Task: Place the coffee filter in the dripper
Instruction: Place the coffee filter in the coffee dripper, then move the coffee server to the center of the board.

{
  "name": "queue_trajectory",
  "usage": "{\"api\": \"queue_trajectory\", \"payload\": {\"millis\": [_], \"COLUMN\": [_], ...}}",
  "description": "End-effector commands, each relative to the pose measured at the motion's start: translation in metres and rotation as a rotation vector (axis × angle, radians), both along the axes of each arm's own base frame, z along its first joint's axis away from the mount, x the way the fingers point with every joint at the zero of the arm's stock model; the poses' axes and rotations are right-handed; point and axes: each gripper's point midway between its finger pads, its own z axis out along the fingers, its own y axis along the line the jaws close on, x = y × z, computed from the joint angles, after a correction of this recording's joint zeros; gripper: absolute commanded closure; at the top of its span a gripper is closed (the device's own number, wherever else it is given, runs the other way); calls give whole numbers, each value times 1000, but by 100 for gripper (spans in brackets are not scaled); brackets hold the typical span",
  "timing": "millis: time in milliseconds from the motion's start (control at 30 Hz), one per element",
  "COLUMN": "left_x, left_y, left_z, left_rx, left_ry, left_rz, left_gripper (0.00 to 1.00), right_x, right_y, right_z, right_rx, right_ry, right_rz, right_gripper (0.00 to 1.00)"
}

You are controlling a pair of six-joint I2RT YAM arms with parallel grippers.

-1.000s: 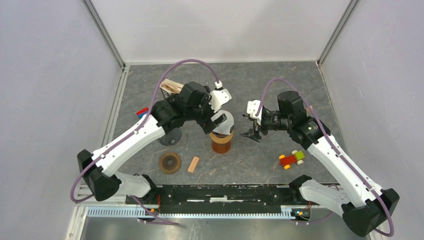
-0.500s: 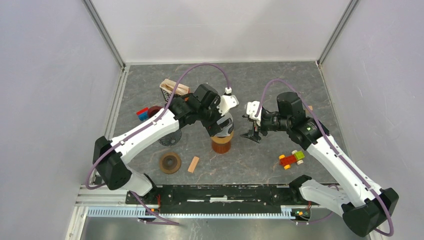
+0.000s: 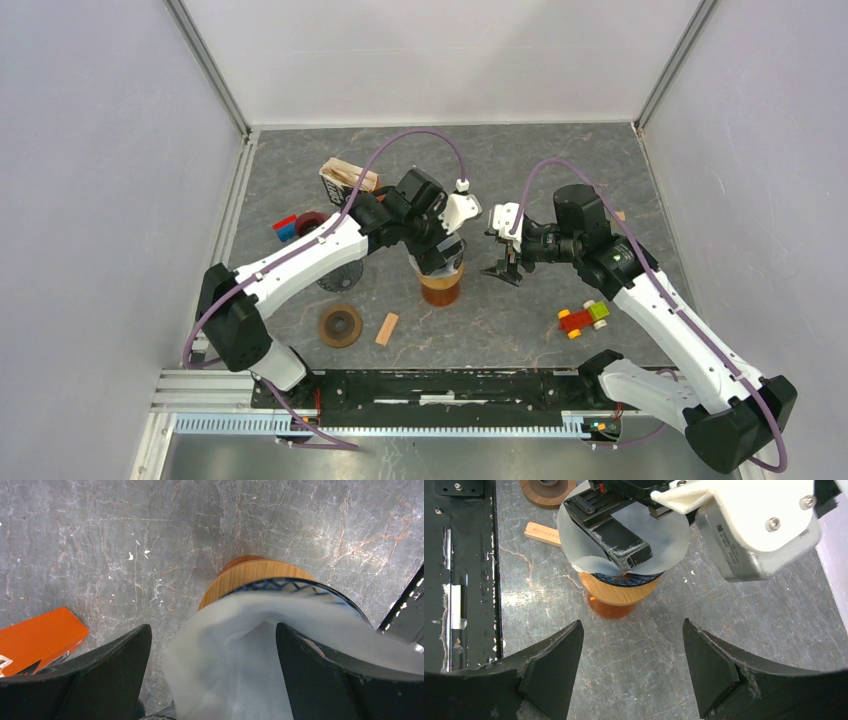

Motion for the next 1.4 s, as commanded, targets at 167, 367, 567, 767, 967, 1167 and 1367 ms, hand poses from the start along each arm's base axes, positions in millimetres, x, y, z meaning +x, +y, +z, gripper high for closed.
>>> {"api": "queue_trajectory", "payload": {"millis": [167, 367, 567, 767, 967, 1167, 1367], "left_x": [15, 15, 15, 10, 8, 23, 37], "left_y": [-9, -10, -8, -3, 16, 38, 51], "left_z": [44, 54, 73, 115, 141, 170, 181], "left_rx": [-42, -55, -77, -157, -195, -293, -320], "left_ry": [-106, -114, -139, -211, -292, -328, -340], "left_rz": [-22, -20, -9, -15, 18, 104, 159], "left_gripper": [0, 0, 0, 0, 0, 0, 0], "right_x": [0, 0, 0, -7, 5, 15, 13], "right_y": [1, -1, -1, 6, 13, 26, 29], "right_z": [7, 7, 8, -25, -59, -84, -72], "right_rx": [18, 14, 16, 42, 86, 209, 427], "right_ry": [-26, -31, -33, 17, 29, 24, -70], "right_rz": [5, -2, -2, 40, -7, -54, -81], "right_gripper": [21, 21, 20, 16, 3, 2, 2]}}
